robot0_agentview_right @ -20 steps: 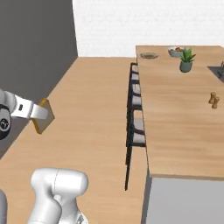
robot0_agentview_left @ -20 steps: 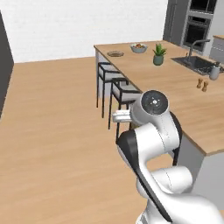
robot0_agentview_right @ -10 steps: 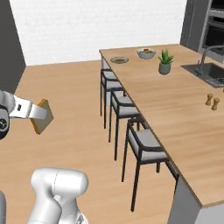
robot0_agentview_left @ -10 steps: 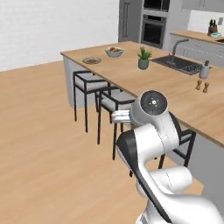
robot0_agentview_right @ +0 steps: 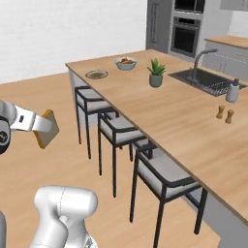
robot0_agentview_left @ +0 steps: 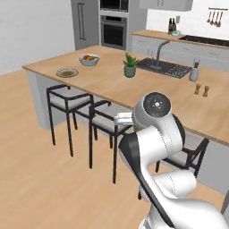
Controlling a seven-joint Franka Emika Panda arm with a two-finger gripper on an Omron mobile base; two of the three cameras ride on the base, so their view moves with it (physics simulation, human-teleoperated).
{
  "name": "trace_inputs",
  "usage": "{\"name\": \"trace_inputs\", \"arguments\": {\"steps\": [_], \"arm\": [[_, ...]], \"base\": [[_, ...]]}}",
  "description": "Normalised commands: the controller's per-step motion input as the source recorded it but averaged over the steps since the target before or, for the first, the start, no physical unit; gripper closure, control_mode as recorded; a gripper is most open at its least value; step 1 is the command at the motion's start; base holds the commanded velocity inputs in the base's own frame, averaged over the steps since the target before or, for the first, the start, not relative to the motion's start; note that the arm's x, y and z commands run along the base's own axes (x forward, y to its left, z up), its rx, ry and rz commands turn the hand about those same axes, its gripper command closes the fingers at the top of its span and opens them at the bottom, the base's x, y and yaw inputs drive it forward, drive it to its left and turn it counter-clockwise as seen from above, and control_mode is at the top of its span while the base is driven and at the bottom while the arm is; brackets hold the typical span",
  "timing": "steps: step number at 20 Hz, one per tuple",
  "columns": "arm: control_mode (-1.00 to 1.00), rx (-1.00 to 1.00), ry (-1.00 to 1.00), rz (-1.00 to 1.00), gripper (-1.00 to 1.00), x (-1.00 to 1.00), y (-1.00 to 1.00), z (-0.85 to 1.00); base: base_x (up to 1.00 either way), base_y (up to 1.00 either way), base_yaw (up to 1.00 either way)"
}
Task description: Start the toaster. Once the lever pops up, take the bread to the plate on the dining counter.
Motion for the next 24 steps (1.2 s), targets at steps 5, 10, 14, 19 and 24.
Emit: {"name": "trace_inputs", "arguments": {"steps": [5,10,14,19,24], "arm": [[1.0,0.0,0.0,0.0,1.0,0.0,0.0,0.0],[1.0,0.0,0.0,0.0,1.0,0.0,0.0,0.0],[1.0,0.0,0.0,0.0,1.0,0.0,0.0,0.0],[1.0,0.0,0.0,0.0,1.0,0.0,0.0,0.0],[1.0,0.0,0.0,0.0,1.0,0.0,0.0,0.0]], "base": [[0.94,1.0,-0.45],[0.71,1.0,-0.34],[0.17,1.0,-0.17],[0.28,1.0,-0.21],[0.81,1.0,-0.34]]}}
